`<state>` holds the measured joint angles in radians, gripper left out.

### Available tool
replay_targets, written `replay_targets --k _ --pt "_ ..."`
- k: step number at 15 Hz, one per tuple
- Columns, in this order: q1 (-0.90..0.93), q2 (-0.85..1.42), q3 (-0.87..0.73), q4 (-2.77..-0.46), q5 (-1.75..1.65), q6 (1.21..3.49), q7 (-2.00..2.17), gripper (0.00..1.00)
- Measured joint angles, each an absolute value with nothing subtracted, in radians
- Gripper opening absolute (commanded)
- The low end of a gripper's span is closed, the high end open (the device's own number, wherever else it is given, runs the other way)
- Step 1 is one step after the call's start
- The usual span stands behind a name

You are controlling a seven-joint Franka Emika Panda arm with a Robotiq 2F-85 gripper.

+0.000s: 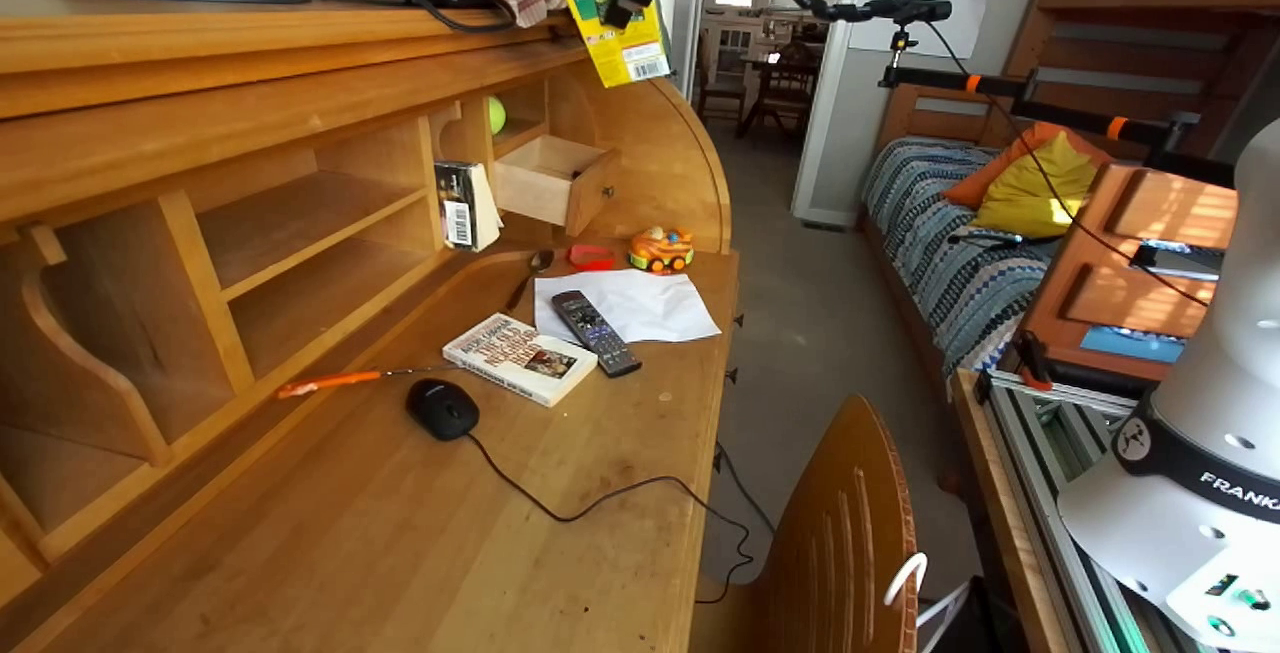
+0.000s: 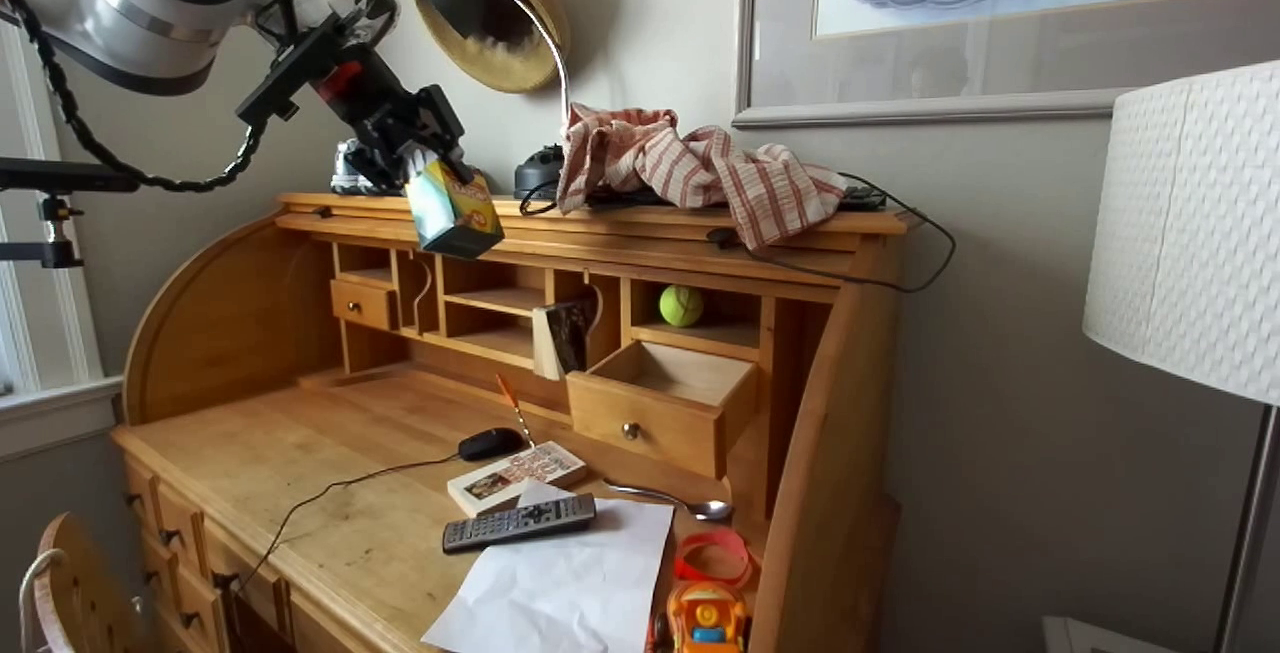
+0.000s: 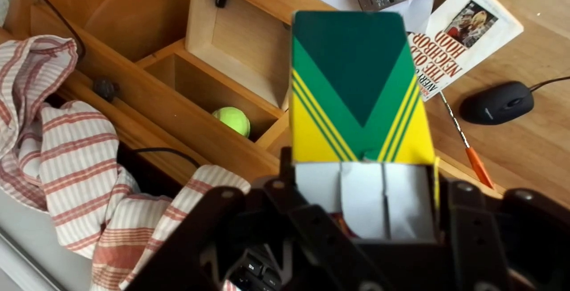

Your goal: Put the crayon box in the top right drawer

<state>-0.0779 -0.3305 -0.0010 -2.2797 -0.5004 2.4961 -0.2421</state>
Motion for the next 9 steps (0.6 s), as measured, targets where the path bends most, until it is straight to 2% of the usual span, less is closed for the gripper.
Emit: replay_targets --k 1,5,9 --pt "-0.078 -0.331 -0.001 -2.280 -0.500 2.496 -0.242 0.34" --pt "-0.078 -0.321 0.000 -2.282 -0.508 2.496 -0.242 0.34" --pt "-0.105 -0.299 0.014 -2.323 -0.666 2.553 -0.161 0.34"
